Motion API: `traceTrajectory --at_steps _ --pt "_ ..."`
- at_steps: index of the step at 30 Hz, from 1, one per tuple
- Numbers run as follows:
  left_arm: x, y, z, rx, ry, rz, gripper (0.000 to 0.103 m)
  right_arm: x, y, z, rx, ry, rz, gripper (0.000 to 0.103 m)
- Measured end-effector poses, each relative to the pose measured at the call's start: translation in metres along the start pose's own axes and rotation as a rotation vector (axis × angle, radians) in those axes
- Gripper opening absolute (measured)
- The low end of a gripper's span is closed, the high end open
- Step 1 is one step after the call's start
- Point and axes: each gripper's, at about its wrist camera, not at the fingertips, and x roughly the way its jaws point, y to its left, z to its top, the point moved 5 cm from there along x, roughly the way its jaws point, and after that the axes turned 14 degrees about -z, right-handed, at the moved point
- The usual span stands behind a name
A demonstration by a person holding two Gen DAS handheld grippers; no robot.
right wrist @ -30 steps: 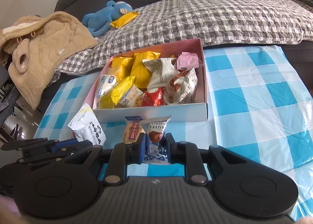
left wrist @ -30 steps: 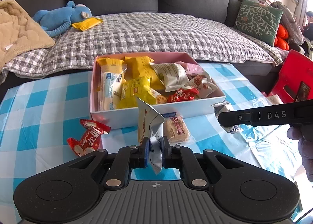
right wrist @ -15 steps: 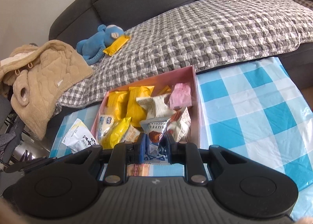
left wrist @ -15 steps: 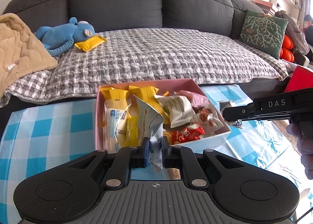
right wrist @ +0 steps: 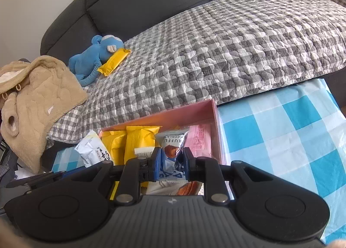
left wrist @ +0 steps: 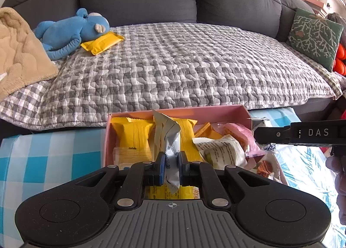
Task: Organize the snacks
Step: 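Carry both held snacks over the pink box and lower them inside, then open both tools to release the snacks into the box, then withdraw both open tools from the box back over the table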
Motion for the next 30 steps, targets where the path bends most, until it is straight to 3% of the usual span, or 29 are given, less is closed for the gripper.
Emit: traceTrajectory --at_steps 8,11,13,14,16,23,30 --pt "0.017 0.008 0.007 -0.001 0.006 0.018 0.011 0.017 0.006 0.011 -0.002 0.002 0.004 0.019" --pt "0.018 0.007 0.008 0.021 -0.011 0.008 0.016 0.020 0.006 0.012 0.003 -0.002 -0.008 0.029" --pt "0.018 0.006 0.007 0.022 -0.016 -0.002 0.031 0.021 0.005 0.013 0.011 -0.002 -0.019 0.044" --pt "0.018 0.006 0.006 0.022 -0.020 -0.006 0.037 0.021 0.004 0.013 0.012 -0.004 -0.022 0.048" --pt "0.016 0.005 0.005 0.019 -0.031 -0.002 0.062 0.018 0.003 0.012 0.006 -0.008 -0.027 0.049" --pt "0.004 -0.005 0.001 0.016 -0.036 -0.034 0.076 0.002 -0.002 0.011 -0.001 -0.023 -0.040 0.066" --pt "-0.015 -0.016 -0.009 0.020 -0.028 -0.043 0.082 -0.023 -0.004 0.007 -0.013 -0.040 -0.044 0.075"
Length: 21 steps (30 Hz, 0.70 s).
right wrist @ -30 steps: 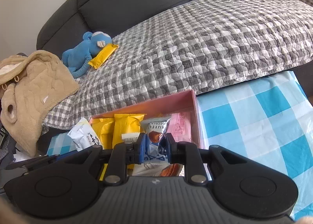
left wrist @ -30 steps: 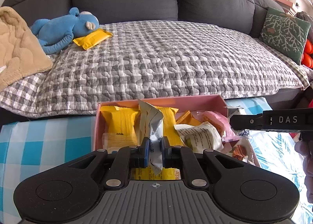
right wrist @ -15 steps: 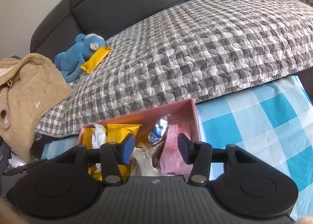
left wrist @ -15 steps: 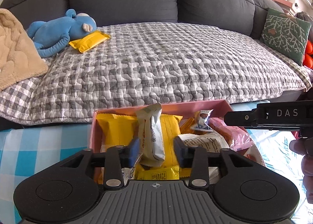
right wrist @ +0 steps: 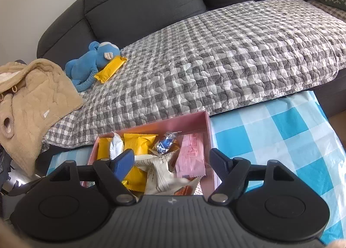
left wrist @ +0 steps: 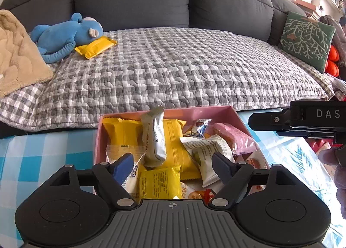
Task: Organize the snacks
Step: 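Withdraw both open tools from the box back over the table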
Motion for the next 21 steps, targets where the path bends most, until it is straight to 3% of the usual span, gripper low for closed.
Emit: traceTrajectory --at_steps 21 --pt "-0.054 -0.006 -0.064 -0.074 0.041 -0.008 0.090 -0.057 0.003 -0.047 -0.079 0.002 -0.017 0.091"
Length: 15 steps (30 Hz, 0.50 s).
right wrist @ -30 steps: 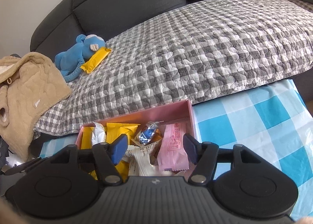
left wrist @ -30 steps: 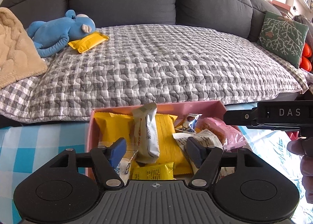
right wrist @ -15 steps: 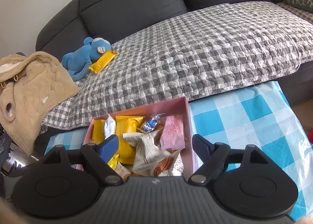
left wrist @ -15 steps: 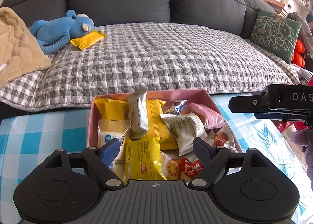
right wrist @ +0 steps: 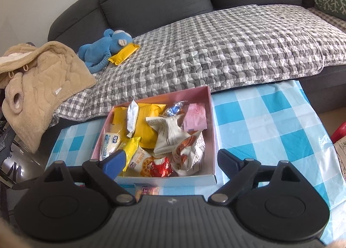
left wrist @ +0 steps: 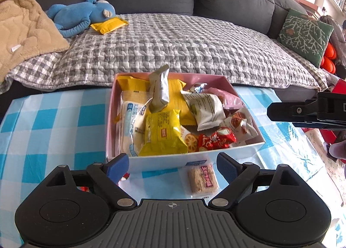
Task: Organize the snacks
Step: 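Withdraw both open tools from the box back over the table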
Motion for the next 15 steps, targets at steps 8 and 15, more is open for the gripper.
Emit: traceTrajectory --at_steps 8,15 --pt "-0.011 0.001 -0.027 0.003 0.030 0.014 0.092 -0.009 0.004 -0.024 -0.037 0.010 -0.025 0.094" --pt "-0.017 -0.001 -0.046 0.028 0.048 0.030 0.096 -0.009 0.007 -0.048 -0.046 0.033 -0.012 0.095"
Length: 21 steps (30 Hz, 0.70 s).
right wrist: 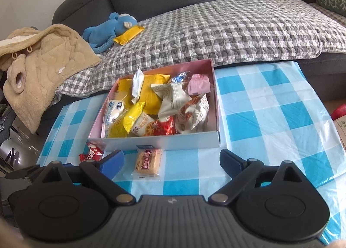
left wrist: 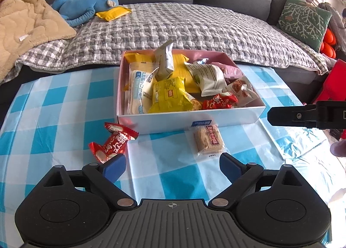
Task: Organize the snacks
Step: 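Withdraw both open tools from the box back over the table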
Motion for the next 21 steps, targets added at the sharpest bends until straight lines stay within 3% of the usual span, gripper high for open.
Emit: traceTrajectory --at_steps 11,21 --pt "0.007 0.000 -0.028 0.068 0.076 0.052 0.098 -0.009 -0.001 -0.021 -0.095 -0.043 -0.028 0.101" --pt "0.004 0.017 -0.040 0.104 0.045 0.090 0.098 -0.003 0.001 -0.030 -0.146 -0.086 -0.057 0.102"
